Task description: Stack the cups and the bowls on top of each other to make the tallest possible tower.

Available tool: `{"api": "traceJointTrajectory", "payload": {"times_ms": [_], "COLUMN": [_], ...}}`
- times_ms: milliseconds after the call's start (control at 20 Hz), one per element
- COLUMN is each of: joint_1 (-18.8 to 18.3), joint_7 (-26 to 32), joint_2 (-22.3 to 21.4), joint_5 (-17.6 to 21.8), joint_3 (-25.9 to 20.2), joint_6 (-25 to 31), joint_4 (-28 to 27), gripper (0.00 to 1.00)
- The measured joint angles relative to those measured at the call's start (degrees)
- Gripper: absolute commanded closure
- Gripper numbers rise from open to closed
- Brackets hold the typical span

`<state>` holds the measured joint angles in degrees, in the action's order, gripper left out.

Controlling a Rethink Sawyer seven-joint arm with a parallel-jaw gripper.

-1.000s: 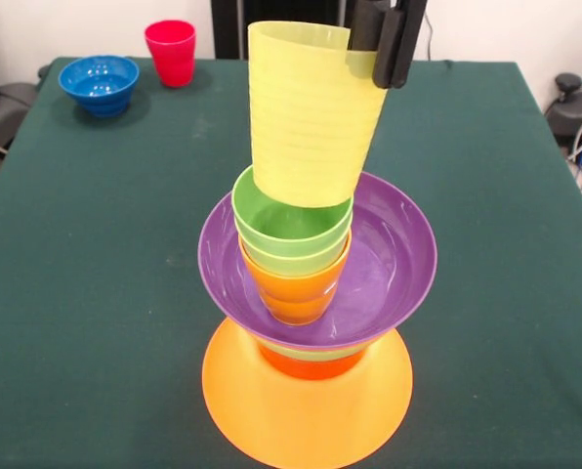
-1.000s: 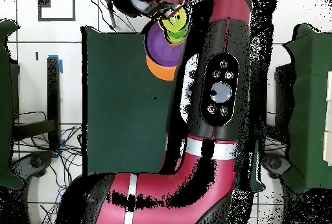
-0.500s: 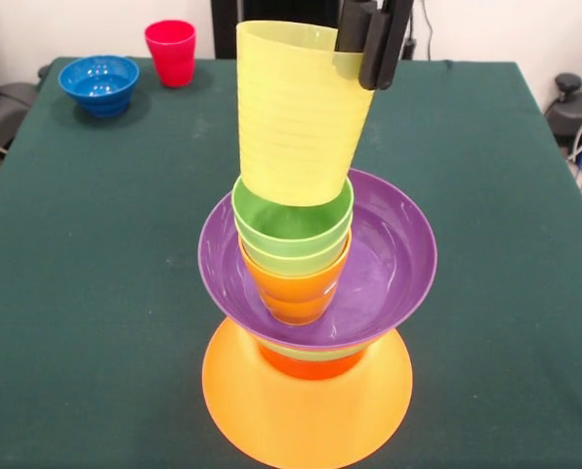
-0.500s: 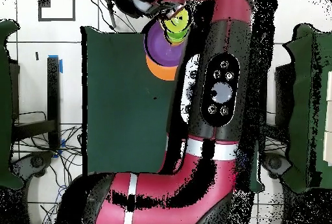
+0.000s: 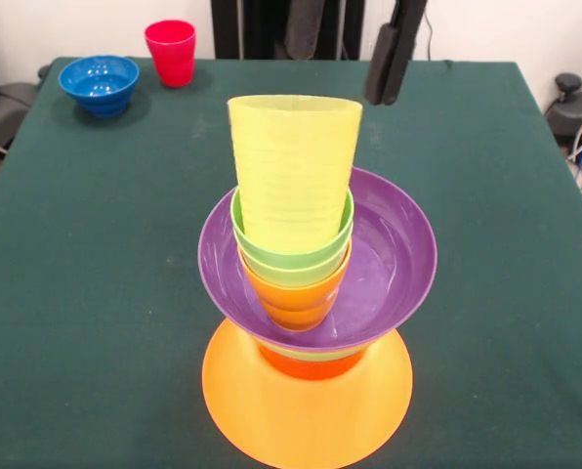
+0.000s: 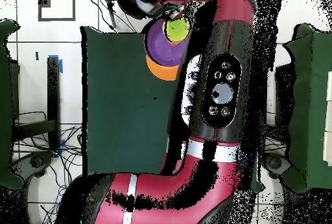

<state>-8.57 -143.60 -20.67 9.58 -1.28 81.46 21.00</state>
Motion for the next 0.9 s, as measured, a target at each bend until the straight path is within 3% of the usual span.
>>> {"api": "traceJointTrajectory", "payload": {"times_ms": [900], "joint_1": [0.1], "joint_7": [0.0], "joint_2": [-2.4], "joint_5": [-0.2], "joint_3": [1.9], "joint_6": [-4.7], "joint_4": [5.3], "gripper": [0.0]}}
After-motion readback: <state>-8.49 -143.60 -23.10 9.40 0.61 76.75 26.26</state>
